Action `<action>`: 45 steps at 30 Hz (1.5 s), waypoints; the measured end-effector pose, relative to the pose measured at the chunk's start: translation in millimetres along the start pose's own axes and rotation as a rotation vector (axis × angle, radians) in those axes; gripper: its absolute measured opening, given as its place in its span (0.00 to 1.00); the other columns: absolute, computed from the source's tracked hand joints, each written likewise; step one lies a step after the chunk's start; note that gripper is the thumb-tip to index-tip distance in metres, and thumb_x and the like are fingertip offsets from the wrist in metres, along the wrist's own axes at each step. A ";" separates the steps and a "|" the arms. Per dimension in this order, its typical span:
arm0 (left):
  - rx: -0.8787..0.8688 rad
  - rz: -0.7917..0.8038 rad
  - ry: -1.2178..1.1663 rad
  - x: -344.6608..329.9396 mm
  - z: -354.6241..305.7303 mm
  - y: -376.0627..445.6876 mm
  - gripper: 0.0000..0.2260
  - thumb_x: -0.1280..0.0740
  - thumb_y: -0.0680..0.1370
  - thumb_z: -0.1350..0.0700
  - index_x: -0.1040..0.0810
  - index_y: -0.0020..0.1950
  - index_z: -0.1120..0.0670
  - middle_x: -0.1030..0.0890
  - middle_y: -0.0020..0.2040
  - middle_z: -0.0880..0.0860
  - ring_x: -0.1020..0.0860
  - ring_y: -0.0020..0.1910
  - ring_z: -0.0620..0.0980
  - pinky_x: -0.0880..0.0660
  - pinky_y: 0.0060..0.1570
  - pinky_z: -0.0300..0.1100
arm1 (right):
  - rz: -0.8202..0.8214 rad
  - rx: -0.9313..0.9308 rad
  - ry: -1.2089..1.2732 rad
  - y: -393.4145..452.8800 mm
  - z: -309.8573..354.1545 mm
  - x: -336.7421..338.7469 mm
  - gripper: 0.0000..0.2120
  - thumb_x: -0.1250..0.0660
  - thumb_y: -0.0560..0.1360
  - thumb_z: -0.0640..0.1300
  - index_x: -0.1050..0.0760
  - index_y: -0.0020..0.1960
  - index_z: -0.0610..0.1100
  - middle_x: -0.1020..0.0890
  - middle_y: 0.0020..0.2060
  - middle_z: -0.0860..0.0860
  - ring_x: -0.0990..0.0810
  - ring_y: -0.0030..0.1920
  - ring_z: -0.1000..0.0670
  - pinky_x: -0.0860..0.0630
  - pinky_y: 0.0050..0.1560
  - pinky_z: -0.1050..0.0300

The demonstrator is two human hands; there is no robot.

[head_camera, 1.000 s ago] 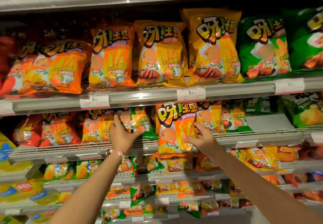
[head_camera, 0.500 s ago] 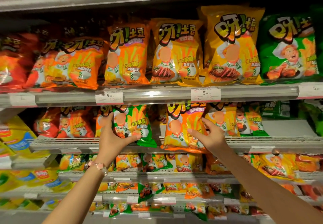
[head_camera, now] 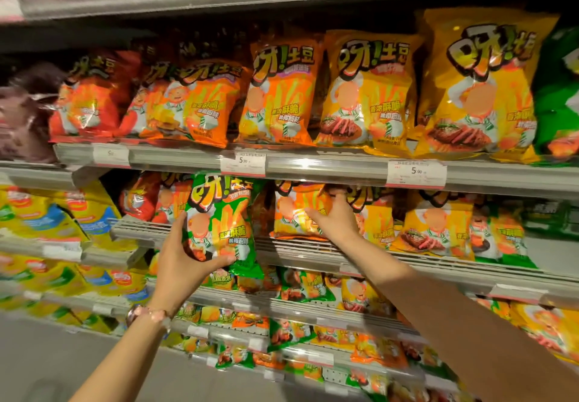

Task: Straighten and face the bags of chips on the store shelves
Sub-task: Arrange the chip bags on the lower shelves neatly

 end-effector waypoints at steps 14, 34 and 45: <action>-0.018 0.040 -0.039 -9.2 -6.1 -21.9 0.53 0.19 0.58 0.47 0.43 0.77 0.50 0.35 0.75 0.50 0.37 0.73 0.51 0.36 0.68 0.49 | 0.142 -0.042 -0.101 12.5 -5.8 -38.2 0.32 0.36 0.78 0.51 0.44 0.74 0.37 0.37 0.70 0.38 0.34 0.69 0.40 0.34 0.65 0.53; -0.283 0.343 -0.026 -154.9 -67.3 -74.2 0.54 0.20 0.61 0.42 0.49 0.77 0.46 0.40 0.73 0.45 0.43 0.70 0.39 0.41 0.68 0.42 | -0.018 -0.214 0.593 -103.8 -52.2 50.9 0.39 0.23 0.67 0.41 0.41 0.71 0.44 0.22 0.54 0.52 0.22 0.52 0.55 0.26 0.61 0.53; -0.449 0.590 -0.180 -240.5 -139.5 -97.5 0.33 0.38 0.74 0.33 0.42 0.75 0.43 0.42 0.70 0.33 0.43 0.69 0.33 0.42 0.68 0.34 | -0.217 -0.302 0.458 -121.9 -120.0 183.2 0.24 0.26 0.68 0.53 0.29 0.60 0.49 0.21 0.47 0.55 0.22 0.50 0.52 0.26 0.45 0.65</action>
Point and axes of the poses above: each hand's wrist, its own y-axis towards the middle knuckle, its own x-axis out of the back of the hand, z = x × y, the point moved 4 cm from there along y, towards the middle knuckle
